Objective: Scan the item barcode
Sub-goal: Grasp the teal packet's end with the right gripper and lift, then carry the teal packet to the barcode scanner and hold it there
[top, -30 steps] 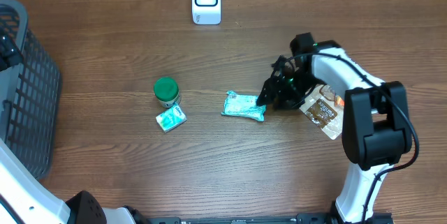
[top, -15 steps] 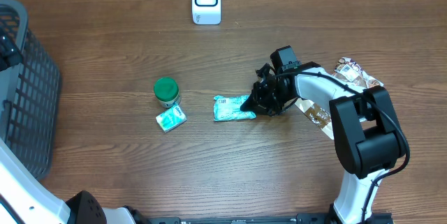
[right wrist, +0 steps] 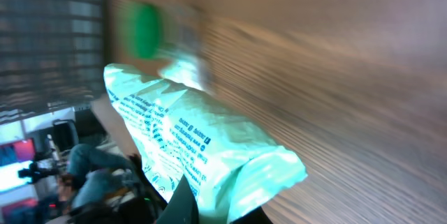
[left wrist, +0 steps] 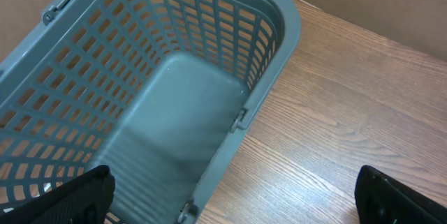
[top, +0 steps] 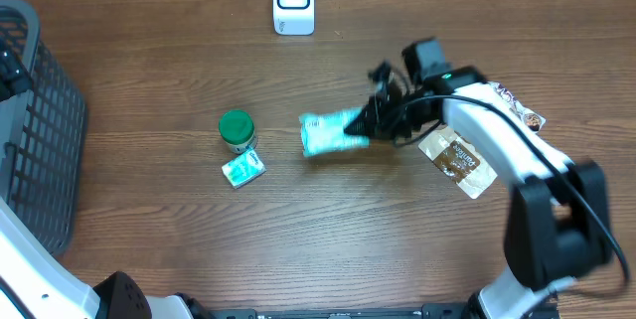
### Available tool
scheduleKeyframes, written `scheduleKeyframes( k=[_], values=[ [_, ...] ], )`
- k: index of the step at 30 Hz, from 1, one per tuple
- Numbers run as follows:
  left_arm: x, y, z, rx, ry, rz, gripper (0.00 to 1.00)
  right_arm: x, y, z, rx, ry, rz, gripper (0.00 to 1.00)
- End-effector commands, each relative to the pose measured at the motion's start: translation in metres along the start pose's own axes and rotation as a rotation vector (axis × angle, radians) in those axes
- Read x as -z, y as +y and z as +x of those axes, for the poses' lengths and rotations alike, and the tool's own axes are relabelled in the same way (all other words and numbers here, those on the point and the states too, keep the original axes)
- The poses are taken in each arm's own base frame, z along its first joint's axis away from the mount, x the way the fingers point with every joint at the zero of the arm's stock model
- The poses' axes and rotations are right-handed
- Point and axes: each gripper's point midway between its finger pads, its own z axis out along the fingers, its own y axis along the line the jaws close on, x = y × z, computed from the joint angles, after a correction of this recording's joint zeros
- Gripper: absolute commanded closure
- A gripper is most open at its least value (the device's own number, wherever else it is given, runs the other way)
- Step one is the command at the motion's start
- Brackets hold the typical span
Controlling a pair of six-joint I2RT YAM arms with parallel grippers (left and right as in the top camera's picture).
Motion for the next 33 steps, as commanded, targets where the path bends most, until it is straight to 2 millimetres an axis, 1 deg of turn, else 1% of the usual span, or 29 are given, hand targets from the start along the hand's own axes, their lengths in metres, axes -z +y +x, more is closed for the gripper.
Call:
scheduleKeyframes(
  k=[1,4,6,9,11,21,27,30,33],
  values=[
    [0.002,0.000,-0.001,0.007,-0.008,0.004,0.00,0.060,0.074,-0.014,0.210,-0.138,-0.085,0.96],
    [0.002,0.000,-0.001,0.007,-0.008,0.004,0.01,0.087,0.102,-0.010,0.262,-0.182,-0.106,0.96],
    [0.002,-0.001,-0.001,0.006,-0.009,0.005,0.00,0.099,0.115,-0.007,0.287,-0.199,-0.125,0.96],
    [0.002,-0.001,-0.001,0.006,-0.009,0.005,0.01,0.110,0.132,-0.001,0.321,-0.211,-0.170,0.96],
    [0.002,-0.001,-0.001,0.006,-0.009,0.005,0.01,0.115,0.139,0.005,0.335,-0.212,-0.193,0.96],
    [0.002,-0.001,-0.001,0.006,-0.009,0.005,0.01,0.120,0.143,0.011,0.322,-0.201,-0.192,0.96],
    [0.002,-0.001,-0.001,0.006,-0.009,0.005,0.00,0.137,0.159,0.011,0.341,-0.222,-0.186,0.96],
    [0.002,-0.001,-0.001,0.006,-0.009,0.005,0.00,0.146,0.160,0.006,0.347,-0.256,-0.126,0.96],
    [0.002,-0.001,-0.001,0.006,-0.009,0.005,0.00,0.143,0.151,-0.003,0.341,-0.301,0.012,0.96]
  ],
)
